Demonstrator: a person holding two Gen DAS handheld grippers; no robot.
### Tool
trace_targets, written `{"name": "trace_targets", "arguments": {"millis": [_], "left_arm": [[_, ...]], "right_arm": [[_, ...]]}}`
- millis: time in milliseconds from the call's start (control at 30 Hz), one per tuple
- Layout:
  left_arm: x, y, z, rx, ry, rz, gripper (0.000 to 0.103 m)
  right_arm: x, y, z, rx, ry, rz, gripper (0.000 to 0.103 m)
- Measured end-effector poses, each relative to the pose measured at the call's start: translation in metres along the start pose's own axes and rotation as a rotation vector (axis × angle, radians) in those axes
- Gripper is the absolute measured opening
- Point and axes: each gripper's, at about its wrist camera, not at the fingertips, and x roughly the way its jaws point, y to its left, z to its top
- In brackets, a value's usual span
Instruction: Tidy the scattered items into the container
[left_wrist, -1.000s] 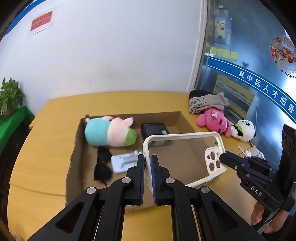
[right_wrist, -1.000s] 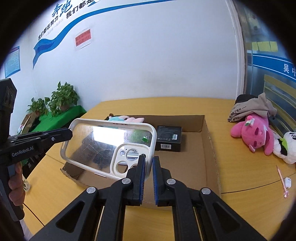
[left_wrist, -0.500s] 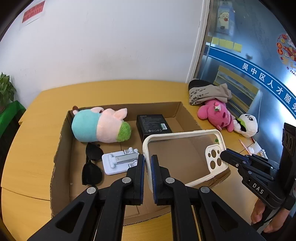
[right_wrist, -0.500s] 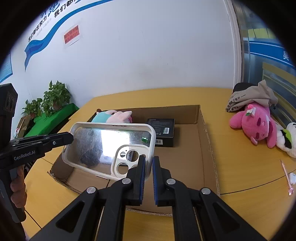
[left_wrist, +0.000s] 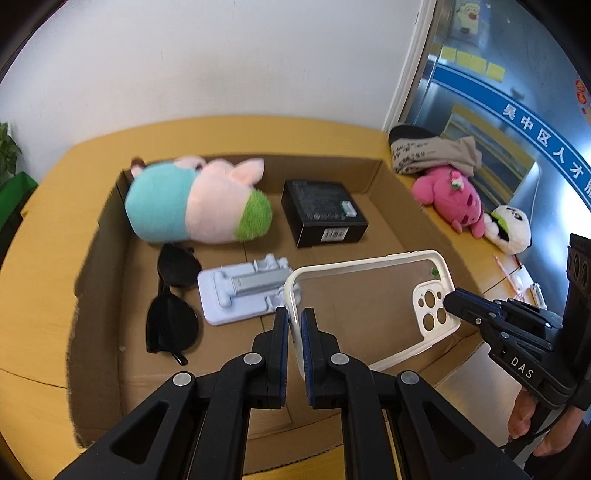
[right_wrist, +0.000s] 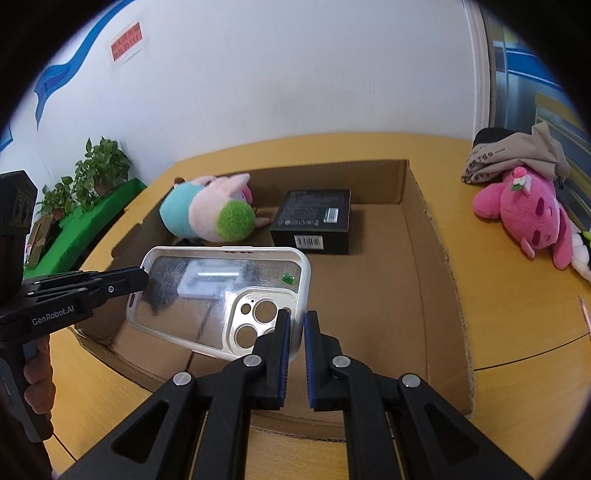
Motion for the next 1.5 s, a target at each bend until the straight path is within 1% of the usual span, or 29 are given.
{"name": "trace_targets", "arguments": {"millis": [233,400,467,533,700,767,833,900,933,967,1000,1033,1067,1100,1133,1167,1200,1267,1333,1367,1400,1433,1500], "left_arm": [[0.025,0.018,-0.018,-0.024,0.077,0.03,0.007],[0.034,0.04,-0.03,-0.058,0.147,0.085,0.006],[0.039,0.049,-0.034,-0.075,0.184,0.104,0.007],[0.043,0.054,-0.037,-0.084,0.204,0.12,0.007],[0.054,0.063,-0.043,-0.099,0.243,0.116,0.007],[0.057,0.066,-0.045,-0.106,0.249,0.111,0.007],[0.056,0.068,-0.046,-0.115,0.238,0.104,0.007],[0.049,0.07,-0.045,-0.124,0.213,0.116,0.009],[0.044,0.071,-0.045,-0.13,0.196,0.121,0.018],[0.038,0.071,-0.045,-0.137,0.171,0.122,0.037],[0.027,0.071,-0.045,-0.143,0.125,0.127,0.049],[0.016,0.07,-0.046,-0.144,0.076,0.136,0.071],[0.001,0.068,-0.047,-0.14,0.007,0.145,0.084],[-0.013,0.065,-0.05,-0.129,-0.06,0.149,0.087],[-0.024,0.061,-0.053,-0.114,-0.108,0.149,0.092],[-0.033,0.057,-0.057,-0.096,-0.152,0.152,0.097],[-0.042,0.051,-0.063,-0.071,-0.197,0.17,0.099],[-0.05,0.044,-0.076,-0.04,-0.246,0.209,0.101],[-0.05,0.04,-0.088,-0.026,-0.27,0.238,0.102],[-0.049,0.04,-0.094,-0.024,-0.278,0.252,0.102],[-0.046,0.04,-0.101,-0.022,-0.289,0.275,0.102],[-0.043,0.042,-0.104,-0.022,-0.299,0.292,0.102],[-0.039,0.041,-0.11,0.011,-0.351,0.334,0.103]], "right_arm": [[0.036,0.007,-0.011,-0.012,0.103,-0.002,0.007],[0.061,0.027,-0.019,-0.04,0.186,0.024,0.007],[0.068,0.035,-0.022,-0.052,0.208,0.028,0.007],[0.076,0.042,-0.024,-0.055,0.234,0.032,0.007],[0.087,0.047,-0.024,-0.051,0.266,0.022,0.007],[0.09,0.045,-0.025,-0.038,0.276,0.028,0.007],[0.091,0.043,-0.027,-0.022,0.273,0.041,0.01],[0.087,0.042,-0.028,-0.024,0.249,0.031,0.013],[0.085,0.042,-0.027,-0.02,0.24,0.034,0.02],[0.079,0.04,-0.026,-0.008,0.218,0.055,0.03],[0.069,0.039,-0.025,0.003,0.182,0.084,0.035],[0.06,0.038,-0.024,0.005,0.147,0.095,0.045],[0.044,0.037,-0.024,-0.003,0.083,0.099,0.055],[0.031,0.036,-0.026,-0.019,0.032,0.092,0.061],[0.019,0.035,-0.029,-0.033,-0.014,0.083,0.07],[0.011,0.034,-0.032,-0.04,-0.048,0.076,0.075],[0.0,0.03,-0.038,-0.046,-0.088,0.063,0.077],[-0.009,0.021,-0.048,-0.045,-0.119,0.039,0.077],[-0.013,0.007,-0.061,-0.029,-0.127,0.0,0.077],[-0.014,0.003,-0.065,-0.028,-0.134,0.001,0.077],[-0.017,0.0,-0.071,-0.048,-0.164,0.021,0.077],[-0.019,0.0,-0.073,-0.068,-0.183,0.011,0.077],[-0.018,0.002,-0.074,-0.109,-0.212,-0.038,0.078]]}}
